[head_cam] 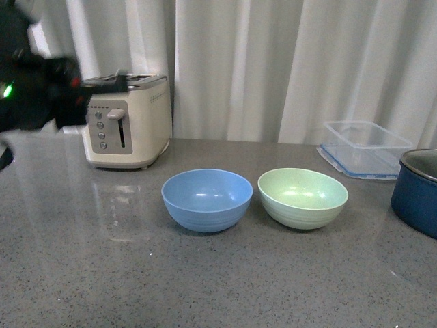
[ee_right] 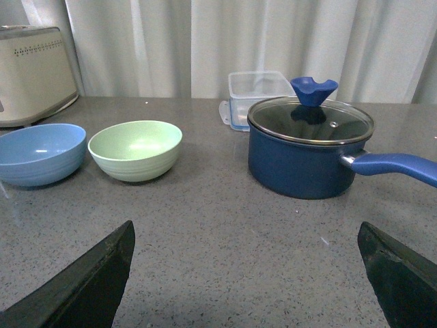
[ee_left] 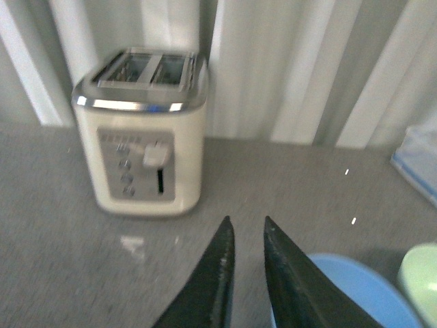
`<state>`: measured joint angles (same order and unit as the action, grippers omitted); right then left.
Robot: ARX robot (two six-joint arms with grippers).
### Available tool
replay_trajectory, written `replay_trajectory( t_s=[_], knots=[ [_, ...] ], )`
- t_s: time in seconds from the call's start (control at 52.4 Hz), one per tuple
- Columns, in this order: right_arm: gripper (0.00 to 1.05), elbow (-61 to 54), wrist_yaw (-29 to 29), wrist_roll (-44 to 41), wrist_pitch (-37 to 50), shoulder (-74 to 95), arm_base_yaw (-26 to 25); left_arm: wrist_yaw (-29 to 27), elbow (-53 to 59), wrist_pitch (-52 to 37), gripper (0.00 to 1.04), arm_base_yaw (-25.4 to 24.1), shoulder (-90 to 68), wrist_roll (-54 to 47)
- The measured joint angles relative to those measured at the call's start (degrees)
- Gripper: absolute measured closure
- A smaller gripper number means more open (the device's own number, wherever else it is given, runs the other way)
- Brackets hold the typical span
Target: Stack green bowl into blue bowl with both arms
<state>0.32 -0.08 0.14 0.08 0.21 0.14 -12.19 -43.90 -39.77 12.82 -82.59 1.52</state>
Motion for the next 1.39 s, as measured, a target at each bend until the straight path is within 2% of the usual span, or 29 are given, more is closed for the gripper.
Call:
replay_trajectory(
  t_s=[0.267, 0.534, 0.687, 0.725, 0.763, 1.163, 1.259, 1.392],
  knots=[
    [0.10, 0.00, 0.00, 0.00, 0.00, 0.00, 0.00, 3.65, 16.96, -5.86, 1.01, -4.04, 10.21, -0.85],
    [0.10, 0.00, 0.00, 0.00, 0.00, 0.00, 0.00, 6.67, 28.94, -7.15, 1.01, -7.39, 19.96, -1.05],
    [0.10, 0.00, 0.02, 0.00, 0.00, 0.00, 0.00, 7.93, 32.94, -6.36, 1.01, -8.46, 25.09, -1.05],
    [0.10, 0.00, 0.02, 0.00, 0.00, 0.00, 0.00, 11.23, 34.16, -5.66, 1.01, -10.32, 26.86, -1.07],
    [0.10, 0.00, 0.00, 0.00, 0.00, 0.00, 0.00, 11.96, 35.26, -4.94, 1.01, -11.65, 28.68, -1.07],
    [0.10, 0.00, 0.00, 0.00, 0.00, 0.00, 0.00, 12.04, 40.48, 3.06, 1.01, -12.76, 41.97, -1.07],
    [0.10, 0.00, 0.00, 0.00, 0.00, 0.00, 0.00, 12.04, 42.58, 1.16, 1.01, -12.76, 42.58, -1.07],
    [0.10, 0.00, 0.00, 0.00, 0.00, 0.00, 0.00, 12.00, 42.64, 4.04, 1.01, -12.76, 46.01, -1.07]
  ],
)
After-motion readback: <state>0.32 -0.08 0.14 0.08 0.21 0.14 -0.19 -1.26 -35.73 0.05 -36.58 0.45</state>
